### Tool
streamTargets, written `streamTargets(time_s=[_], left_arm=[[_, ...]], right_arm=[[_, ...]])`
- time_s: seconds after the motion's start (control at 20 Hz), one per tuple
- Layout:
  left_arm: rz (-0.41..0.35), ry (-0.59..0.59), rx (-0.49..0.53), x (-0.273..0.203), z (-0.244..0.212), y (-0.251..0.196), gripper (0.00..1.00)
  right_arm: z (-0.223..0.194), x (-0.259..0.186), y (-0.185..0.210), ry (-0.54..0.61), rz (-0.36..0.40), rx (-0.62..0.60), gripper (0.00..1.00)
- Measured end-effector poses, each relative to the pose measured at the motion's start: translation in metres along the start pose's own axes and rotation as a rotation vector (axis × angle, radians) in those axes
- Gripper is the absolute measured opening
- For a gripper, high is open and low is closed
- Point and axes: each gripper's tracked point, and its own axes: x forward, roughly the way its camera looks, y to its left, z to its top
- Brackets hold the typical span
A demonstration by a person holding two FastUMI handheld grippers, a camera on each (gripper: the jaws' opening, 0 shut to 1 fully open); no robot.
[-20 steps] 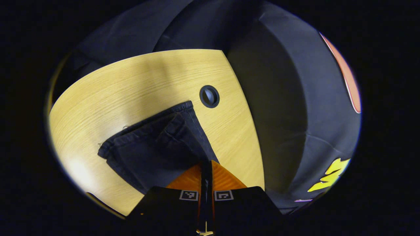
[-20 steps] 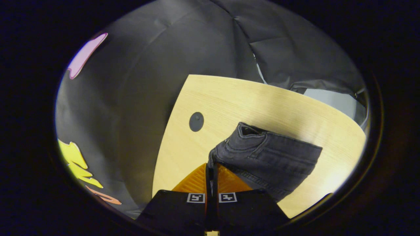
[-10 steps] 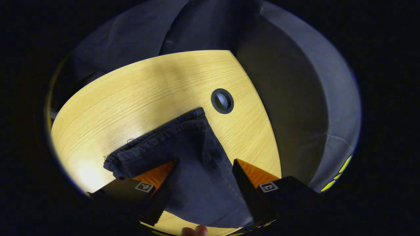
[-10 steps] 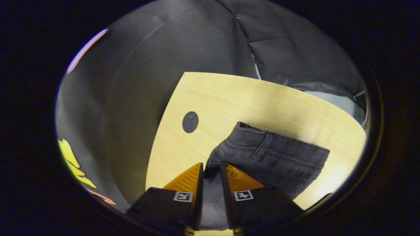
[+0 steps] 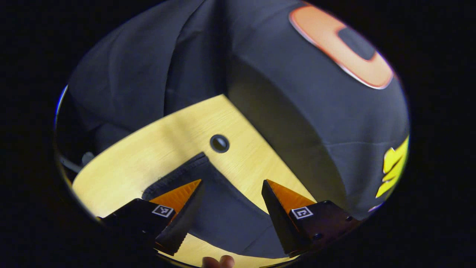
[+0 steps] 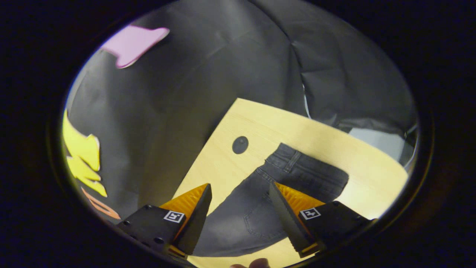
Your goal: Grasp the waist and the cuffs of the jeans and fold them to make the two legs overlap; first hold the waist and fold one-third of the jeans toward the cuffs, then hold the cuffs and fold the remaining one-third in the same direction to finish folding.
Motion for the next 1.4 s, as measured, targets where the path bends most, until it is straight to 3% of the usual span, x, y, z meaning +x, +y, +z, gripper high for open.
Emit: streamTargets(time_s=[0.05,0.1,0.15,0.2,0.25,0.3,0.4,0.6,0.7,0.75,0.8,0.9,0.95,1.0,1.05,1.2,1.25,1.3,1.35,1.4], left_arm=[[-0.020,-0.070,0.084,-0.023,0.016,-0.018,0.99],[-0.036,-0.133,0.153,-0.046,0.027,-0.034,0.99],[-0.058,-0.189,0.206,-0.068,0.033,-0.049,0.99],[-0.082,-0.241,0.248,-0.089,0.036,-0.063,0.99],[-0.098,-0.295,0.288,-0.110,0.032,-0.071,0.99],[-0.098,-0.350,0.325,-0.130,0.030,-0.077,0.99],[-0.132,-0.435,0.394,-0.174,0.013,-0.100,0.99],[-0.190,-0.504,0.489,-0.231,-0.047,-0.112,0.99],[-0.207,-0.511,0.509,-0.251,-0.079,-0.114,0.98],[-0.218,-0.509,0.508,-0.256,-0.091,-0.116,0.98],[-0.228,-0.509,0.512,-0.261,-0.100,-0.116,0.98],[-0.225,-0.520,0.505,-0.268,-0.108,-0.113,0.98],[-0.221,-0.512,0.497,-0.269,-0.114,-0.111,0.99],[-0.218,-0.502,0.495,-0.269,-0.118,-0.110,0.98],[-0.214,-0.499,0.502,-0.269,-0.120,-0.110,0.99],[-0.194,-0.495,0.531,-0.272,-0.117,-0.113,0.98],[-0.188,-0.494,0.535,-0.273,-0.116,-0.113,0.98],[-0.180,-0.493,0.537,-0.273,-0.116,-0.115,0.98],[-0.174,-0.490,0.538,-0.275,-0.117,-0.117,0.98],[-0.169,-0.485,0.543,-0.275,-0.119,-0.119,0.98]], right_arm=[[0.006,-0.018,0.002,-0.048,-0.003,-0.089,0.97],[0.011,-0.037,0.006,-0.096,0.003,-0.170,0.88],[0.013,-0.056,0.016,-0.151,0.026,-0.242,0.96],[0.015,-0.079,0.029,-0.198,0.063,-0.303,0.96],[0.010,-0.103,0.045,-0.232,0.137,-0.349,0.89],[0.004,-0.127,0.060,-0.262,0.213,-0.378,0.96],[-0.008,-0.172,0.062,-0.331,0.276,-0.420,0.96],[-0.025,-0.225,0.028,-0.496,0.227,-0.520,1.00],[-0.037,-0.238,0.011,-0.548,0.158,-0.601,0.89],[-0.046,-0.238,0.002,-0.550,0.137,-0.619,0.89],[-0.056,-0.238,-0.004,-0.539,0.130,-0.612,0.97],[-0.061,-0.235,-0.020,-0.527,0.104,-0.580,0.97],[-0.064,-0.230,-0.030,-0.514,0.092,-0.581,0.90],[-0.065,-0.223,-0.035,-0.502,0.089,-0.583,0.90],[-0.064,-0.212,-0.039,-0.487,0.084,-0.586,0.97],[-0.055,-0.172,-0.060,-0.445,0.051,-0.557,0.97],[-0.052,-0.152,-0.070,-0.431,0.035,-0.543,0.90],[-0.049,-0.129,-0.082,-0.412,0.011,-0.529,0.97],[-0.047,-0.106,-0.097,-0.385,-0.011,-0.515,0.90],[-0.043,-0.085,-0.109,-0.361,-0.038,-0.498,0.90]])
